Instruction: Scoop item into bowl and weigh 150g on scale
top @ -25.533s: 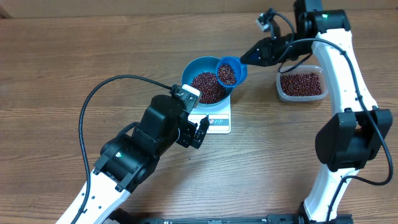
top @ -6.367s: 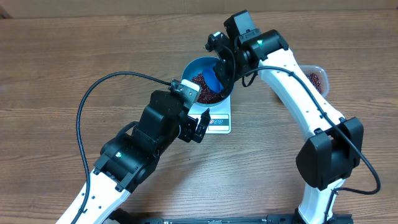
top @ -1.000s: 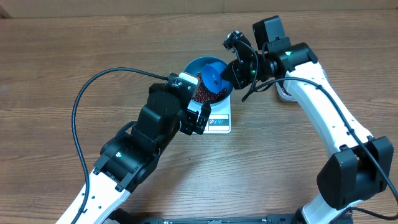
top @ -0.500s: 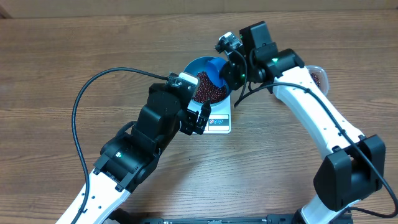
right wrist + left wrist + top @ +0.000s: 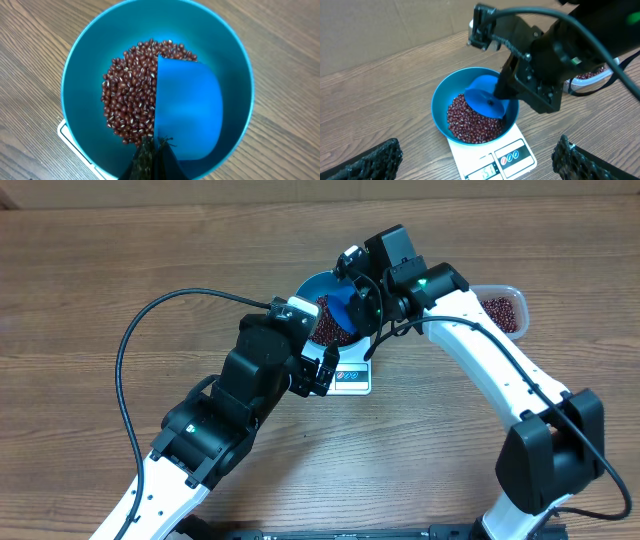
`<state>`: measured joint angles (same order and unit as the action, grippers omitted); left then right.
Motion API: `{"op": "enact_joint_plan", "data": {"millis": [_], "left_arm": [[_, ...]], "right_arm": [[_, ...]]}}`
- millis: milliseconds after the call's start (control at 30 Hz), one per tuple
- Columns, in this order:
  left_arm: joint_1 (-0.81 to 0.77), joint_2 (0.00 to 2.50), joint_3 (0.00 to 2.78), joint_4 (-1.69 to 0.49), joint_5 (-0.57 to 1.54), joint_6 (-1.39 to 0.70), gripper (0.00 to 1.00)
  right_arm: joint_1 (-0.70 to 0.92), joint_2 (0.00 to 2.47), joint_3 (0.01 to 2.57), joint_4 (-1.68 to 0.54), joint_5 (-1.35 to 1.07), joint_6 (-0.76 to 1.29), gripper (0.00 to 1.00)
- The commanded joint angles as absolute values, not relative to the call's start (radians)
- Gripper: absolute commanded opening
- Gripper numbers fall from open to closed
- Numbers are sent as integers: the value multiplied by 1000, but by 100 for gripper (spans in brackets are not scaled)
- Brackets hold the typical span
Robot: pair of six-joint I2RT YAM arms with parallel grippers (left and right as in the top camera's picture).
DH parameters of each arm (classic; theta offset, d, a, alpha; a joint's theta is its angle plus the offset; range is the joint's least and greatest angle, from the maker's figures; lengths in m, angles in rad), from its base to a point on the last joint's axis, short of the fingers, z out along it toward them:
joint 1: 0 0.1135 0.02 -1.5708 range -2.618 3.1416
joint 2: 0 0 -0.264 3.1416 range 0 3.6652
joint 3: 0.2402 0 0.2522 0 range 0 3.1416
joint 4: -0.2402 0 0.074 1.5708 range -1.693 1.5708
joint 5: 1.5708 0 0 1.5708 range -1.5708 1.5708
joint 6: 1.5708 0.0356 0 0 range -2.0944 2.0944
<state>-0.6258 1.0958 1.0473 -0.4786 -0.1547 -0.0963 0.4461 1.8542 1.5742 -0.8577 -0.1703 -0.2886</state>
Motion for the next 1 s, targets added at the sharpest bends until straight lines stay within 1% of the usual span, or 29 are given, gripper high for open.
{"op": "enact_joint_plan", "data": {"millis": [0, 100, 333, 700, 967], "left_arm": [[-621, 1093, 1046, -475, -168, -74, 100], [-621, 1093, 1046, -475, -168, -74, 99], [-621, 1093, 1046, -475, -168, -74, 100], [-621, 1093, 1046, -475, -168, -74, 100], [-621, 1093, 1046, -475, -168, -74, 99]], "right_arm": [[453, 1869, 1570, -854, -217, -280, 4], [455, 1869, 1570, -855, -264, -279, 4], [454, 1868, 1581, -853, -268, -260, 4], [449, 1860, 1716, -897, -292, -258, 4], [448, 1855, 1742, -912, -294, -258, 4]]}}
